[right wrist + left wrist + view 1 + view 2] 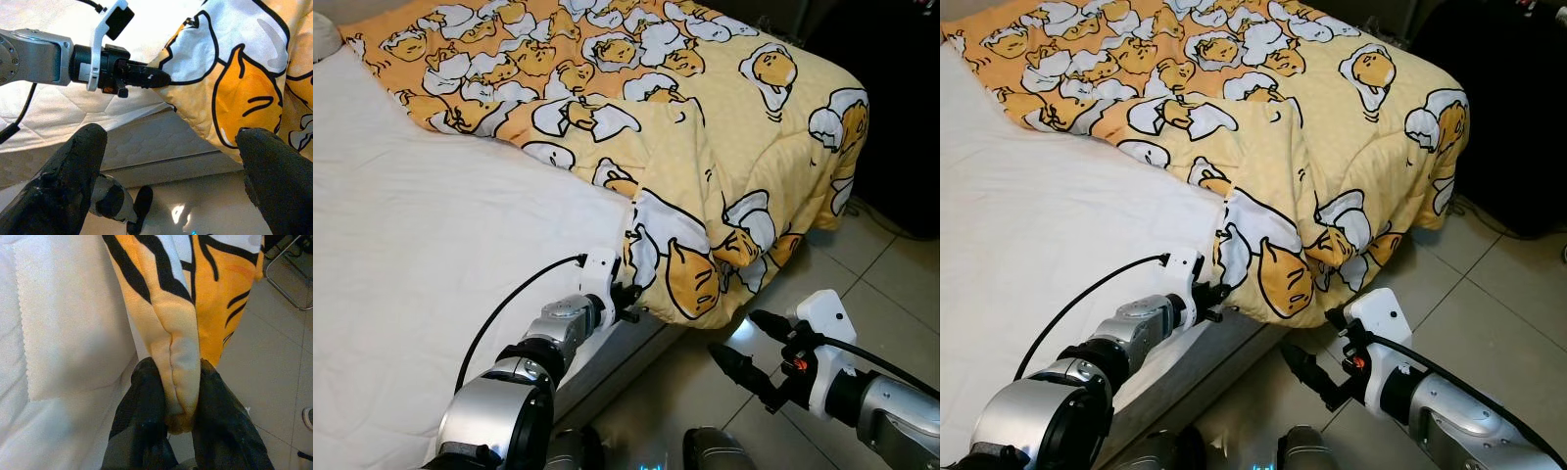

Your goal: Clean up the room

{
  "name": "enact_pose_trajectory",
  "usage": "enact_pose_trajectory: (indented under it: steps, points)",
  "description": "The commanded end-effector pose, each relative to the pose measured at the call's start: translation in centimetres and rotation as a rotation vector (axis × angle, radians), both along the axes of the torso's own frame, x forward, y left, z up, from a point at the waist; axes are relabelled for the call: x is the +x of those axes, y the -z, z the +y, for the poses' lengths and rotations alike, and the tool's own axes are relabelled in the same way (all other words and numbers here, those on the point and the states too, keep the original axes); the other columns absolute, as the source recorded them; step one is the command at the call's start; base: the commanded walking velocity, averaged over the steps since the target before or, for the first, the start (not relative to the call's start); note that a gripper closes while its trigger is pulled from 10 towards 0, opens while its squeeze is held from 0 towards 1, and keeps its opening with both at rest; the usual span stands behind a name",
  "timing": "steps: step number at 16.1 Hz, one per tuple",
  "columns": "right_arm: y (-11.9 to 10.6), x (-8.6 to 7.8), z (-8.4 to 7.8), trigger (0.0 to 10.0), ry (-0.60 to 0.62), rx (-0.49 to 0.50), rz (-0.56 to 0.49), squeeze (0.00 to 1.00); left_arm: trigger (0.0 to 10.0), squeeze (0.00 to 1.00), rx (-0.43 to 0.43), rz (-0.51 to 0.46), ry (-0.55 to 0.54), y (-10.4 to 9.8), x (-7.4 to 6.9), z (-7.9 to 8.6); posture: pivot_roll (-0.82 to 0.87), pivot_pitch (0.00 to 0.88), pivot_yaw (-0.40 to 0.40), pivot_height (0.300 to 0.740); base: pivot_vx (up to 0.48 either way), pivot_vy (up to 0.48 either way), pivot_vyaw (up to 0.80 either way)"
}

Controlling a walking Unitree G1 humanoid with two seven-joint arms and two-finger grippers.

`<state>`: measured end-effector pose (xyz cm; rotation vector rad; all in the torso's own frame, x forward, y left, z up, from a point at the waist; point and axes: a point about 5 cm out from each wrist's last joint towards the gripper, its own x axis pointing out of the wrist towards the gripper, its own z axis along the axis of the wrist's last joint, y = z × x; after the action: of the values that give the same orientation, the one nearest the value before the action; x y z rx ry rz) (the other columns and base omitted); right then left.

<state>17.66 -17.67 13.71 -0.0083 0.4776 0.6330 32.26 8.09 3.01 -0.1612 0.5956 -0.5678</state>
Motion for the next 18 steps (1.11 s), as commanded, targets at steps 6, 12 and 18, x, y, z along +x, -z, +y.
enact_pose_trajectory:
  steps: [6,12,18]
  points:
    - [0.3,-0.3,0.6,10.0,-0.012,0.022,0.003,0.00,0.0,0.00,0.061,0.003,0.150,1.3,-1.4,0.5,-0.35,0.086,0.083,0.740,0.000,0.000,0.00]
    - [1.2,-0.9,0.6,10.0,-0.030,-0.009,0.048,0.00,0.0,0.00,0.069,0.100,0.893,3.7,-7.6,0.9,-0.32,0.079,0.082,0.740,0.000,0.000,0.00]
    - [1.3,-0.9,0.5,10.0,-0.035,-0.020,0.055,0.00,10.0,1.00,0.155,-0.007,0.808,2.0,-5.2,-0.2,-0.32,0.084,0.083,0.740,0.000,0.000,0.00]
